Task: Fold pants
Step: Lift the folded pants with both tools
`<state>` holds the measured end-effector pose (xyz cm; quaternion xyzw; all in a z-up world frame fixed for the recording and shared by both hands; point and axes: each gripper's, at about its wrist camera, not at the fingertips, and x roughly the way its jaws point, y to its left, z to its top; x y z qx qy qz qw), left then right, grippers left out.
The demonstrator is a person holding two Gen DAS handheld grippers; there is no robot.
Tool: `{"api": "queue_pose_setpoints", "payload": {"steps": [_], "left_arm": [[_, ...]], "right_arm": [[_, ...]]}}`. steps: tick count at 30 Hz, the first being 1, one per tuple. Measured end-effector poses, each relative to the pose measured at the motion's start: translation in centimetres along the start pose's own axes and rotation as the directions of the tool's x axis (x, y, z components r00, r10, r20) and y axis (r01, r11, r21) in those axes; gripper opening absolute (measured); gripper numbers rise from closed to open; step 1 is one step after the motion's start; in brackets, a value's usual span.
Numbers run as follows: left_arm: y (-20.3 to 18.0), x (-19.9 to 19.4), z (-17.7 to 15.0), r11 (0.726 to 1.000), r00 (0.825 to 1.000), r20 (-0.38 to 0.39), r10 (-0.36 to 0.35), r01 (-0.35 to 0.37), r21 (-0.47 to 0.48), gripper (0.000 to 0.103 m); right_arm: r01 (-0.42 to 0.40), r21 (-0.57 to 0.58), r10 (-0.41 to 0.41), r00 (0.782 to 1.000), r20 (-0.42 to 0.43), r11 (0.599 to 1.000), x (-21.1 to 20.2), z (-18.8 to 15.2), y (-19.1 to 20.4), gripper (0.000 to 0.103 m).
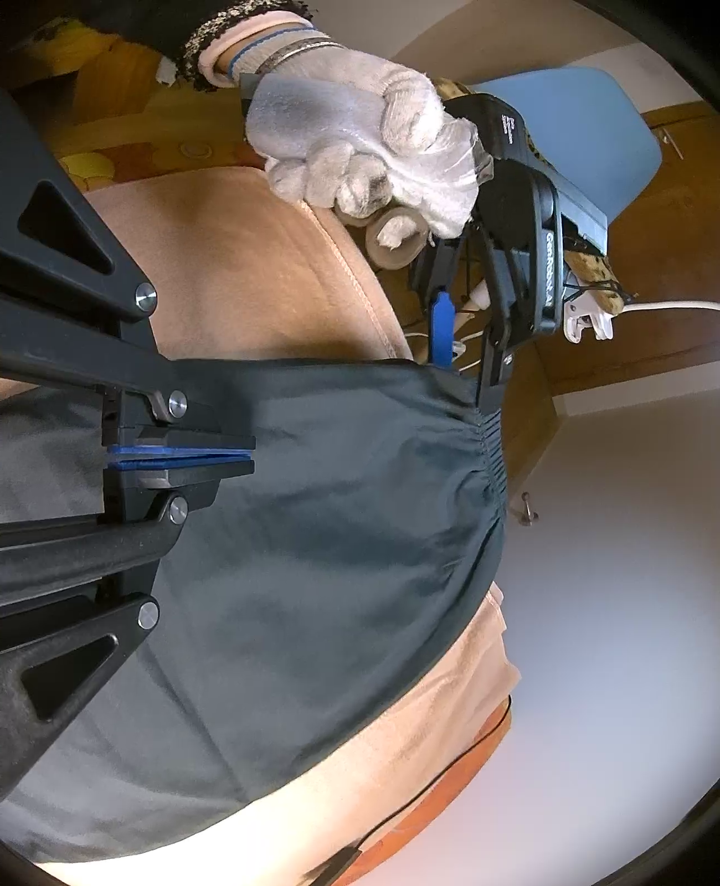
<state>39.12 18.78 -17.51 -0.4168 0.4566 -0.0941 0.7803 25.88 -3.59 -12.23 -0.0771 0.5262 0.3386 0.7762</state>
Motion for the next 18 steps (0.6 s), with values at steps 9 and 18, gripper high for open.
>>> {"api": "queue_pose_setpoints", "payload": {"steps": [9, 18], "left_arm": [[-2.5, 1.2, -0.4, 0.988, 0.994, 0.038, 0.106, -0.110, 0.111, 0.034], [-4.5, -0.2, -1.4, 0.972, 0.989, 0.130, 0.072, -0.098, 0.211, 0.012]], "right_arm": [[0.003, -0.008, -0.003, 1.000, 0.004, 1.000, 0.0, 0.1, 0.6, 0.000], [-0.002, 0.021, 0.001, 1.000, 0.025, 1.000, -1.1, -0.3, -0.2, 0.001]]}}
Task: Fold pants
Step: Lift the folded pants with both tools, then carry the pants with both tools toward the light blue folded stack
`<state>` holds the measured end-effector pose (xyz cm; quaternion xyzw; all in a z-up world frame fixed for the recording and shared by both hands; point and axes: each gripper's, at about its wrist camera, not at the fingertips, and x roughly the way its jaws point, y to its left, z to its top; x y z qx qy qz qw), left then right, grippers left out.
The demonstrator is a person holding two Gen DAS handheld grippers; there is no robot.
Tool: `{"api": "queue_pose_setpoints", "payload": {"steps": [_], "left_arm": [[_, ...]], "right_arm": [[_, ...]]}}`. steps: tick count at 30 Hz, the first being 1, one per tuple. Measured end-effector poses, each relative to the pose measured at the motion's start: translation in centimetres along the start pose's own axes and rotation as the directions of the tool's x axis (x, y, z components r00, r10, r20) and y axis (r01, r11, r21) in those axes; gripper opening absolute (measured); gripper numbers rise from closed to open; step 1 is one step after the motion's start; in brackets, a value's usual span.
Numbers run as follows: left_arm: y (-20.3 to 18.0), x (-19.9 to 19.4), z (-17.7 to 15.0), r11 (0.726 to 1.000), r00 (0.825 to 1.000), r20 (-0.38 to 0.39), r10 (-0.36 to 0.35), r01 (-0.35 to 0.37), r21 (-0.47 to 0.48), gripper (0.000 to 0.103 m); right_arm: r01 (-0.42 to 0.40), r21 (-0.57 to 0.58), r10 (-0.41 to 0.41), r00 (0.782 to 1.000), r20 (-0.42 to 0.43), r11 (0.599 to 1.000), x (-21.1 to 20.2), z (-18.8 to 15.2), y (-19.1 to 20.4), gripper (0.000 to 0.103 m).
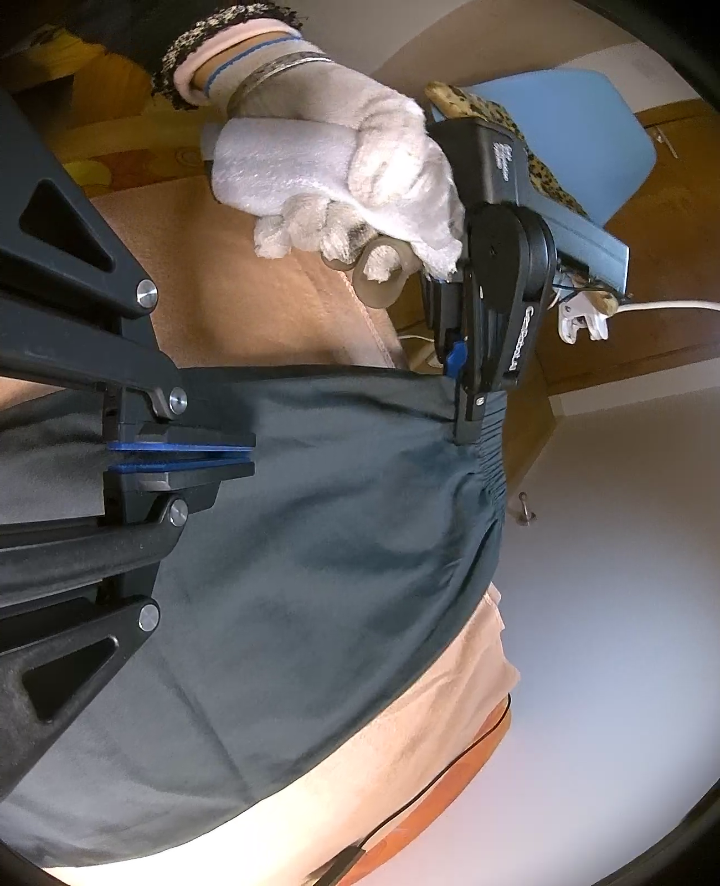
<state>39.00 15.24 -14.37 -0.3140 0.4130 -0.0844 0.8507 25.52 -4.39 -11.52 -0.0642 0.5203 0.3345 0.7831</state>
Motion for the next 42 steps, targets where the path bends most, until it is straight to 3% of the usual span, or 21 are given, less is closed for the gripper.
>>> {"api": "queue_pose_setpoints", "payload": {"steps": [1, 3, 5, 8, 10, 12, 14, 17, 22, 24, 28, 31, 36, 42], "left_arm": [[-0.7, -0.5, -0.1, 1.000, 1.000, 0.019, -0.010, 0.010, 0.027, 0.012], [-2.7, -1.8, -0.5, 0.992, 0.998, 0.055, -0.019, 0.012, 0.127, 0.012], [-4.5, -2.6, -1.3, 0.979, 0.997, 0.064, -0.046, 0.032, 0.203, 0.012], [-7.4, -3.1, -3.3, 0.941, 0.997, 0.053, -0.058, 0.037, 0.335, 0.012], [-9.0, -3.0, -5.0, 0.888, 0.997, 0.019, -0.074, 0.057, 0.457, 0.012], [-10.3, -2.9, -6.7, 0.856, 0.997, -0.007, -0.081, 0.073, 0.512, 0.012], [-10.8, -2.7, -8.0, 0.841, 0.995, -0.030, -0.090, 0.092, 0.533, 0.012], [-11.1, -2.1, -9.5, 0.831, 0.993, -0.078, -0.089, 0.117, 0.543, 0.012], [-10.9, -2.1, -11.6, 0.831, 0.989, -0.121, -0.088, 0.140, 0.538, 0.012], [-10.7, -2.5, -12.2, 0.833, 0.987, -0.132, -0.093, 0.150, 0.532, 0.012], [-10.2, -2.7, -13.1, 0.836, 0.986, -0.141, -0.087, 0.149, 0.528, 0.012], [-10.3, -2.6, -13.3, 0.835, 0.987, -0.140, -0.084, 0.146, 0.530, 0.012], [-11.0, -2.4, -13.5, 0.808, 0.988, -0.136, -0.073, 0.139, 0.572, 0.012], [-11.3, -2.4, -14.0, 0.797, 0.989, -0.133, -0.058, 0.127, 0.590, 0.012]], "right_arm": [[-0.005, 0.008, 0.005, 1.000, 0.006, 1.000, -0.3, -0.1, -0.3, 0.002], [-0.021, 0.045, 0.019, 0.999, 0.031, 0.999, -1.4, -0.3, -1.5, 0.021], [-0.026, 0.095, 0.019, 0.997, 0.069, 0.995, -2.7, -0.5, -3.1, 0.033], [-0.037, 0.189, 0.013, 0.992, 0.126, 0.981, -4.7, -0.4, -5.9, 0.037], [-0.061, 0.281, 0.013, 0.985, 0.171, 0.958, -6.2, 0.0, -8.3, 0.045], [-0.121, 0.340, 0.051, 0.977, 0.206, 0.933, -7.0, 0.4, -9.9, 0.055], [-0.157, 0.359, 0.083, 0.973, 0.215, 0.920, -7.1, 1.3, -10.6, 0.056], [-0.177, 0.317, 0.126, 0.977, 0.174, 0.932, -6.4, 3.2, -10.2, 0.056], [-0.170, 0.229, 0.167, 0.985, 0.034, 0.959, -3.3, 5.3, -8.1, 0.057], [-0.142, 0.197, 0.153, 0.987, -0.041, 0.970, -1.7, 5.3, -6.9, 0.052], [-0.108, 0.167, 0.134, 0.979, -0.152, 0.980, 0.4, 5.0, -5.1, 0.051], [-0.069, 0.181, 0.103, 0.976, -0.191, 0.981, 1.2, 4.6, -4.7, 0.051], [0.019, 0.244, 0.039, 0.972, -0.231, 0.970, 1.0, 4.1, -5.7, 0.051], [0.043, 0.224, 0.021, 0.961, -0.274, 0.974, 2.4, 4.9, -4.9, 0.055]]}}
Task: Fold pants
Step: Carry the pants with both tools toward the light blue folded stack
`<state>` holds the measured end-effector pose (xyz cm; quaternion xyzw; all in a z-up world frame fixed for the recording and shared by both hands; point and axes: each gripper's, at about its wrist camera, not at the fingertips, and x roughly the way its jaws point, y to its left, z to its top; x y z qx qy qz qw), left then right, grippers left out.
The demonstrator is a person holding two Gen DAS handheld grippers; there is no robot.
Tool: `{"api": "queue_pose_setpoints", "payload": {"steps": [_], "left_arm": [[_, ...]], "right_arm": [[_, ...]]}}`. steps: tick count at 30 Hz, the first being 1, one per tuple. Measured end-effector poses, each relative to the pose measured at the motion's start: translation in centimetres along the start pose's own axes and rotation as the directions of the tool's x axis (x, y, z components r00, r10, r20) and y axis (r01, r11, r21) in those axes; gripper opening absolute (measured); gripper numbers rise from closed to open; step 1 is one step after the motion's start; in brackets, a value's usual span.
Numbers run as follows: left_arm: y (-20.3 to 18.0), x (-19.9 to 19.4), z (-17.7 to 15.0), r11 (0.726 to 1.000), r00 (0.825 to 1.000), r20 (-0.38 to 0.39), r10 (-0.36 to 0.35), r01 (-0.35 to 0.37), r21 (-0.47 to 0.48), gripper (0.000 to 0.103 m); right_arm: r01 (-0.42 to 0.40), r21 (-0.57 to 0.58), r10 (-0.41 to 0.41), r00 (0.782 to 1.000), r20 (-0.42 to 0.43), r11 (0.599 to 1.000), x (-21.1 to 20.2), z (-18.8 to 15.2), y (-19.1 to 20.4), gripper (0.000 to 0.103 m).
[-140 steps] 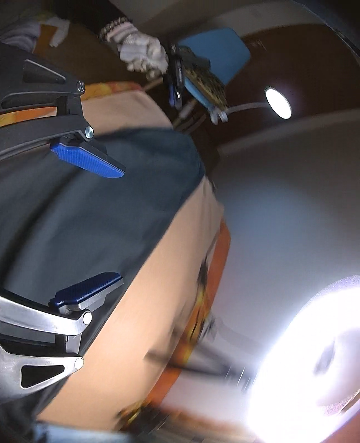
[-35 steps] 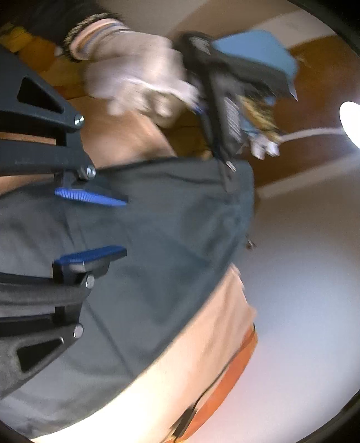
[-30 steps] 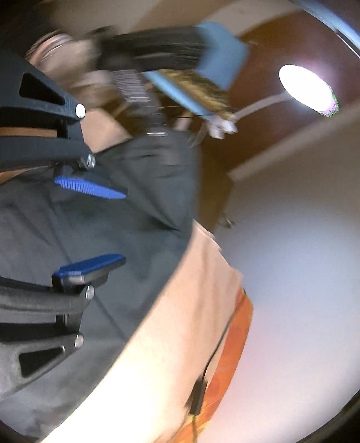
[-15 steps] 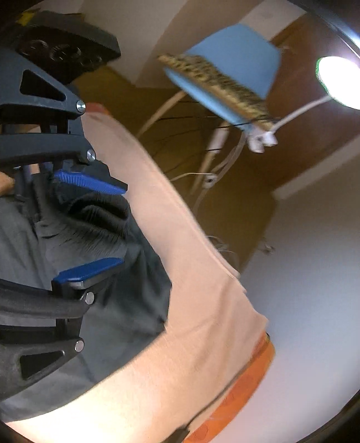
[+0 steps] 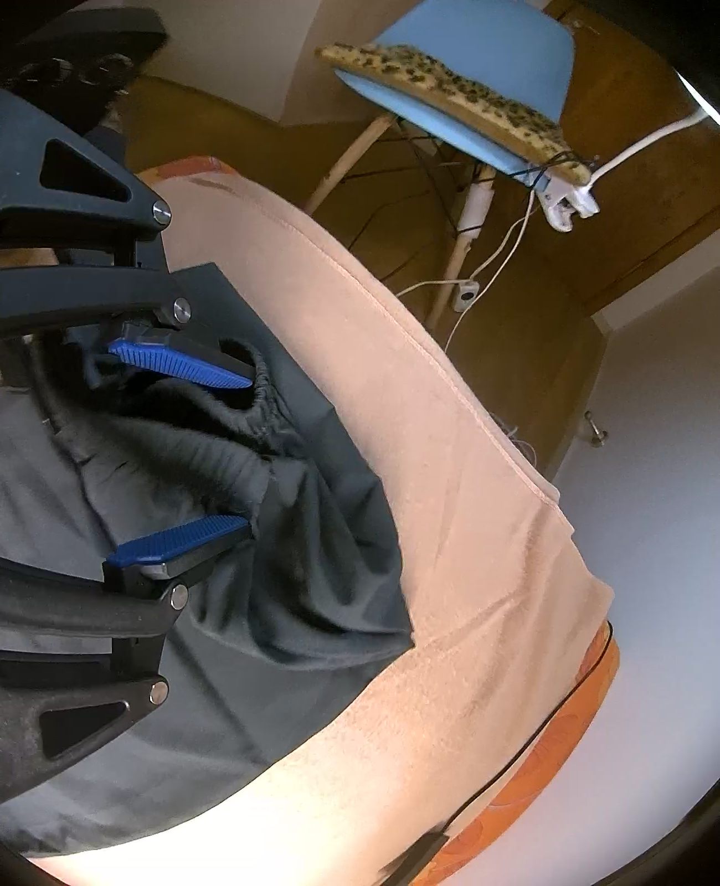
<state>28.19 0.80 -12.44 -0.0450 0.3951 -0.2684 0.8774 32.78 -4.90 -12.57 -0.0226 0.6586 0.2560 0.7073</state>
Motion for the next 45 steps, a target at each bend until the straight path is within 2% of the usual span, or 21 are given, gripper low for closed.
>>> {"api": "queue_pose_setpoints", "payload": {"steps": [4, 5, 6, 9, 14, 17, 20, 26, 30, 35, 45], "left_arm": [[-0.1, -0.1, 0.0, 1.000, 1.000, -0.001, 0.006, -0.006, -0.006, 0.012], [-0.1, -0.1, 0.0, 1.000, 1.000, -0.002, 0.008, -0.008, -0.008, 0.012], [-0.3, -0.2, -0.1, 1.000, 1.000, -0.003, 0.010, -0.010, -0.008, 0.012], [-1.2, -0.6, -0.2, 1.000, 1.000, -0.006, 0.013, -0.014, -0.017, 0.012], [-2.3, -1.4, 0.1, 1.000, 1.000, -0.002, 0.015, -0.015, -0.011, 0.012], [-3.9, -2.4, 0.5, 0.999, 1.000, 0.013, 0.026, -0.027, 0.032, 0.012], [-6.4, -3.7, 1.2, 0.997, 0.999, 0.032, 0.025, -0.028, 0.072, 0.012], [-12.7, -5.2, 2.5, 0.986, 0.999, 0.052, -0.004, -0.005, 0.165, 0.012], [-17.8, -5.3, 2.9, 0.972, 0.999, 0.039, -0.035, 0.025, 0.233, 0.012], [-24.3, -4.1, 2.6, 0.950, 0.997, -0.003, -0.080, 0.077, 0.302, 0.012], [-34.9, -0.9, 0.2, 0.904, 0.983, -0.099, -0.157, 0.183, 0.387, 0.012]], "right_arm": [[0.050, -0.039, -0.051, 0.999, -0.017, 0.998, 1.2, 0.6, 1.2, 0.056], [0.056, -0.043, -0.056, 0.998, -0.016, 0.998, 1.2, 0.7, 1.3, 0.054], [0.062, -0.041, -0.062, 0.998, -0.008, 0.997, 1.2, 0.7, 1.1, 0.048], [0.036, -0.002, -0.036, 0.999, 0.021, 0.999, 0.8, 0.6, 0.2, 0.029], [-0.067, 0.096, 0.056, 0.992, 0.110, 0.993, -1.2, -1.1, -2.3, 0.025], [-0.131, 0.138, 0.104, 0.977, 0.187, 0.982, -3.6, -2.5, -3.8, 0.024], [-0.197, 0.179, 0.144, 0.951, 0.274, 0.964, -6.9, -4.3, -5.7, 0.023], [-0.247, 0.194, 0.154, 0.904, 0.400, 0.949, -12.9, -7.5, -8.1, 0.023], [-0.273, 0.219, 0.144, 0.871, 0.470, 0.937, -16.3, -10.9, -10.9, 0.023], [-0.323, 0.286, 0.123, 0.828, 0.547, 0.902, -19.3, -16.6, -15.7, 0.023], [-0.349, 0.401, 0.030, 0.785, 0.619, 0.847, -22.5, -27.1, -22.9, 0.023]]}}
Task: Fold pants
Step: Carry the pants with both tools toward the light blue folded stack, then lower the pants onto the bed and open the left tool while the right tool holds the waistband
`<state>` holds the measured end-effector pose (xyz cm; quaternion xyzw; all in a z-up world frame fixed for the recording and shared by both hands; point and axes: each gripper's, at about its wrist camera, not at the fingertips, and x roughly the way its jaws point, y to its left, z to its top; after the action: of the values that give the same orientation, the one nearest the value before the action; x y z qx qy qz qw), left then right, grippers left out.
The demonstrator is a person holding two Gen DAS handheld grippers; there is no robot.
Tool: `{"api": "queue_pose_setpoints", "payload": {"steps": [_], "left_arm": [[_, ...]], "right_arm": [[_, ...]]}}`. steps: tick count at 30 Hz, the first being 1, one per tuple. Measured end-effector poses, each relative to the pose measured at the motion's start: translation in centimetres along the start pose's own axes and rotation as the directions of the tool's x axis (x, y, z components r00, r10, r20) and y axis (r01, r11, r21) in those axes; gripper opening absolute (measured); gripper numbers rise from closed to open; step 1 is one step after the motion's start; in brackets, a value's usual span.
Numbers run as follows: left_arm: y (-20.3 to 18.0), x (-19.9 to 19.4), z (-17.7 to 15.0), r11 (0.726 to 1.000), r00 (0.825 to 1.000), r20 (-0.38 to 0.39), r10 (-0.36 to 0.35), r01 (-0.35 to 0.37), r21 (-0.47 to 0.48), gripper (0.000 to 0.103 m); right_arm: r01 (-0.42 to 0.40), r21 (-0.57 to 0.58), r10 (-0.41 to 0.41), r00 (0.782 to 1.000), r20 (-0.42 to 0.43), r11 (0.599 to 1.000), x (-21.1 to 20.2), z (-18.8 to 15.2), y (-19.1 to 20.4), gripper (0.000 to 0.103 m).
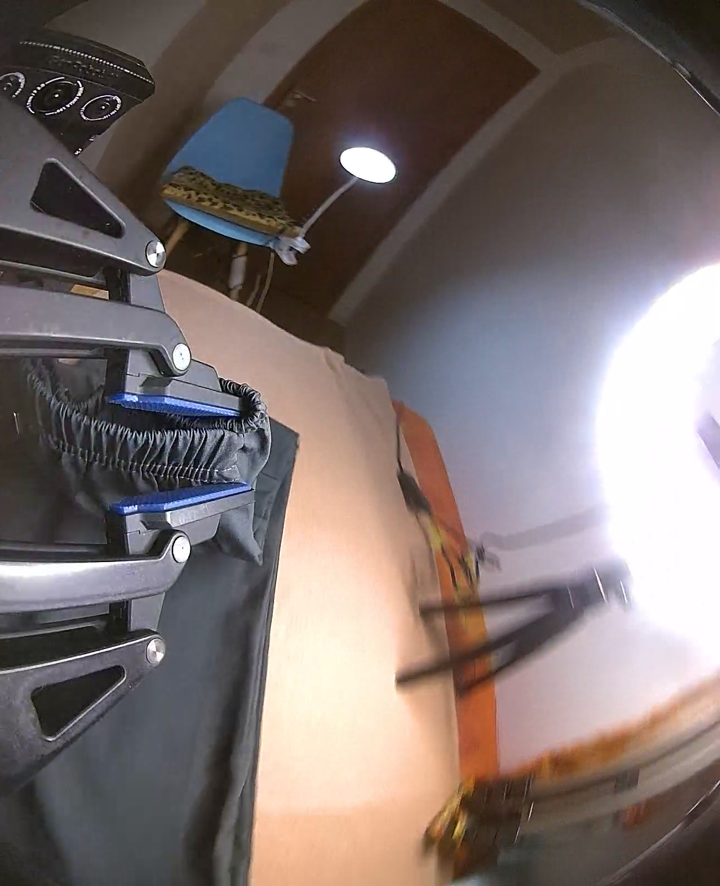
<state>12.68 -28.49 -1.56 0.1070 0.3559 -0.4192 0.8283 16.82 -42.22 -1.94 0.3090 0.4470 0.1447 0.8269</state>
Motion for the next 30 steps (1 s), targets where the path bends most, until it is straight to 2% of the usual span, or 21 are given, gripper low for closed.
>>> {"api": "queue_pose_setpoints", "payload": {"steps": [3, 5, 11, 13, 15, 17, 19, 22, 25, 27, 30], "left_arm": [[-2.5, 1.4, 0.2, 0.999, 0.999, -0.019, -0.034, 0.034, 0.017, 0.012], [-1.9, 2.6, 0.1, 0.998, 0.998, -0.036, -0.055, 0.056, 0.022, 0.012], [-6.4, 4.2, -0.6, 0.994, 0.992, -0.061, -0.109, 0.110, 0.012, 0.012], [-7.5, 4.7, -0.4, 0.993, 0.992, -0.059, -0.114, 0.115, 0.015, 0.014], [-8.5, 4.8, -0.3, 0.993, 0.990, -0.067, -0.122, 0.122, 0.000, 0.022], [-8.1, 5.5, 0.4, 0.990, 0.988, -0.072, -0.138, 0.136, -0.031, 0.022], [-7.0, 6.3, 1.2, 0.986, 0.983, -0.085, -0.160, 0.155, -0.062, 0.029], [-6.0, 5.4, 0.6, 0.976, 0.974, -0.114, -0.194, 0.180, -0.124, 0.032], [-5.4, 4.2, -0.5, 0.981, 0.979, -0.105, -0.172, 0.161, -0.109, 0.032], [-4.6, 3.9, -1.1, 0.981, 0.980, -0.113, -0.163, 0.149, -0.126, 0.032], [-2.8, 4.0, -1.7, 0.977, 0.982, -0.121, -0.147, 0.125, -0.174, 0.032]], "right_arm": [[0.008, 0.047, -0.010, 0.999, 0.034, 0.999, -2.5, -0.9, -3.0, 0.023], [0.023, 0.071, -0.026, 0.999, 0.048, 0.997, -3.8, -1.5, -4.5, 0.023], [0.050, 0.125, -0.059, 0.995, 0.074, 0.991, -7.6, -2.9, -8.9, 0.023], [0.046, 0.135, -0.059, 0.993, 0.098, 0.990, -8.7, -3.2, -9.8, 0.023], [0.038, 0.142, -0.055, 0.992, 0.117, 0.989, -10.1, -3.1, -11.2, 0.023], [0.025, 0.153, -0.046, 0.990, 0.136, 0.988, -11.2, -3.4, -12.5, 0.023], [0.009, 0.158, -0.034, 0.987, 0.155, 0.987, -12.1, -3.6, -13.6, 0.023], [-0.013, 0.175, -0.021, 0.982, 0.189, 0.985, -13.5, -4.2, -15.1, 0.023], [-0.036, 0.225, -0.012, 0.978, 0.207, 0.974, -14.4, -4.6, -17.4, 0.022], [-0.011, 0.247, -0.039, 0.979, 0.199, 0.969, -14.6, -4.6, -18.7, 0.014], [0.017, 0.266, -0.064, 0.984, 0.169, 0.964, -14.4, -4.8, -20.1, 0.013]]}}
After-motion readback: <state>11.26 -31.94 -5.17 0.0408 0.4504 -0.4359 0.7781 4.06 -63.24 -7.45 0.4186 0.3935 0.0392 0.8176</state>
